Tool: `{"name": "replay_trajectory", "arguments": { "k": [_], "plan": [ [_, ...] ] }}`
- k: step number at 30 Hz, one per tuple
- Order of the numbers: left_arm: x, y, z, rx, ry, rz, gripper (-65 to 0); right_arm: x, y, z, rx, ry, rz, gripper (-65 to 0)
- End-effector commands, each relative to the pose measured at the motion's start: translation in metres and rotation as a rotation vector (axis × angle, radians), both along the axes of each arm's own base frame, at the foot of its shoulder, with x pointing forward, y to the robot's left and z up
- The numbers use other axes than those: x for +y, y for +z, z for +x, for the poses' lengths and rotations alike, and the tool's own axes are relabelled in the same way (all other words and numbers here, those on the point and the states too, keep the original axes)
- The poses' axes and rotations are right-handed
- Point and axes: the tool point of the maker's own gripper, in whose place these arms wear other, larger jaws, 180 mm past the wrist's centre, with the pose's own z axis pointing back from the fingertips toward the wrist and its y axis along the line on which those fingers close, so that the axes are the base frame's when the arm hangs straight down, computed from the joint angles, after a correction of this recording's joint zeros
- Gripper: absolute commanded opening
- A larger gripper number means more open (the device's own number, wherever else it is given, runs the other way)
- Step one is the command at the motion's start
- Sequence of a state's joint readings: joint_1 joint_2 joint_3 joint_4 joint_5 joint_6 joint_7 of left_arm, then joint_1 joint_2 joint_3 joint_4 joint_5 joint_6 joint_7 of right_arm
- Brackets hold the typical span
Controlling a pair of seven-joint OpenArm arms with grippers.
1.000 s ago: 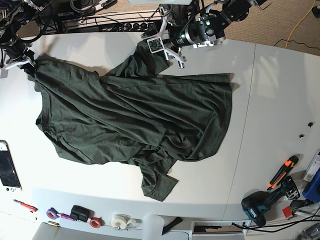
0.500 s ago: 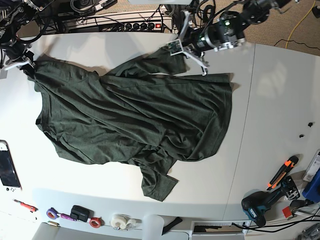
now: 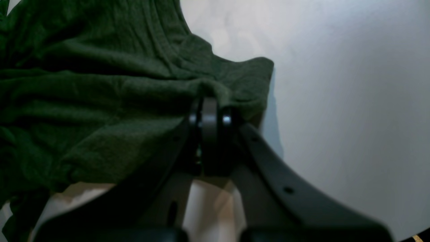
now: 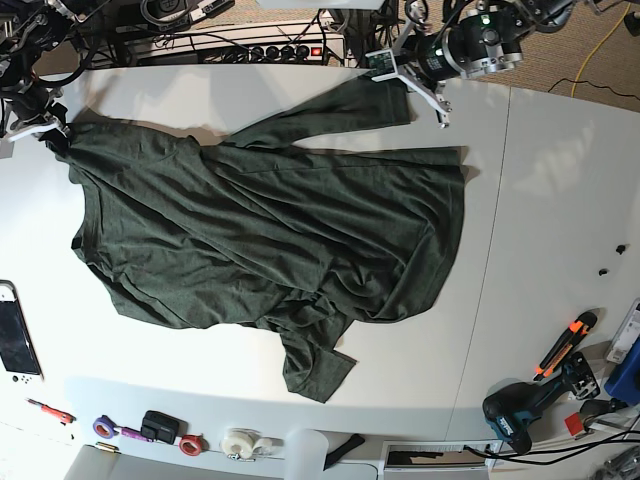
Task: Layout the t-shirt on the table in an organized manner, then fold the t-shirt properly
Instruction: 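Grasp the shirt sleeve corner with the left gripper and pull it outward, then lift the shirt edge with the left gripper and lay it flat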
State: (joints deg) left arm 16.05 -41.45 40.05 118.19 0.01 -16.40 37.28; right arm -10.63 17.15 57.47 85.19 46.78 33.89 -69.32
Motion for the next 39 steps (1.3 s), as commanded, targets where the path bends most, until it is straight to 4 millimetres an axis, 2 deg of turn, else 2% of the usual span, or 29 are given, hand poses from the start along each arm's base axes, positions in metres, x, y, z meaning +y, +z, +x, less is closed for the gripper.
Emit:
{"name": "replay_trajectory", "arguments": {
  "k": [1, 9, 14, 18, 23, 33, 36, 39],
  "plan": [
    [0.012, 0.000, 0.003, -0.025, 0.006, 0.044, -65.0, -0.010, 0.020, 0.010, -0.059, 0.001, -0.043, -65.0],
    [0.055, -0.004, 0.020, -0.152, 0.102, 0.199, -65.0, -0.028, 0.022, 0.009, -0.062, -0.077, -0.095, -65.0],
    [0.061, 0.004, 0.025, -0.226, 0.137, 0.225, -65.0, -0.034, 0.029, 0.020, -0.079, -0.108, -0.117, -65.0],
    [0.045, 0.033, 0.033, -0.289, 0.167, 0.144, -65.0, -0.034, 0.040, 0.036, -0.127, -0.111, -0.115, -65.0],
    [0.021, 0.091, 0.046, -0.415, 0.194, 0.009, -65.0, -0.034, 0.048, 0.046, -0.162, -0.113, -0.112, -65.0],
    [0.030, 0.107, 0.063, -0.548, 0.248, 0.035, -65.0, -0.035, 0.048, 0.047, -0.161, -0.113, -0.116, -65.0],
    [0.040, 0.116, 0.075, -0.616, 0.286, 0.053, -65.0, -0.035, 0.048, 0.047, -0.162, -0.114, -0.116, -65.0],
    [0.058, 0.129, 0.094, -0.681, 0.362, 0.068, -65.0, -0.035, 0.048, 0.047, -0.162, -0.113, -0.117, -65.0]
  ]
}}
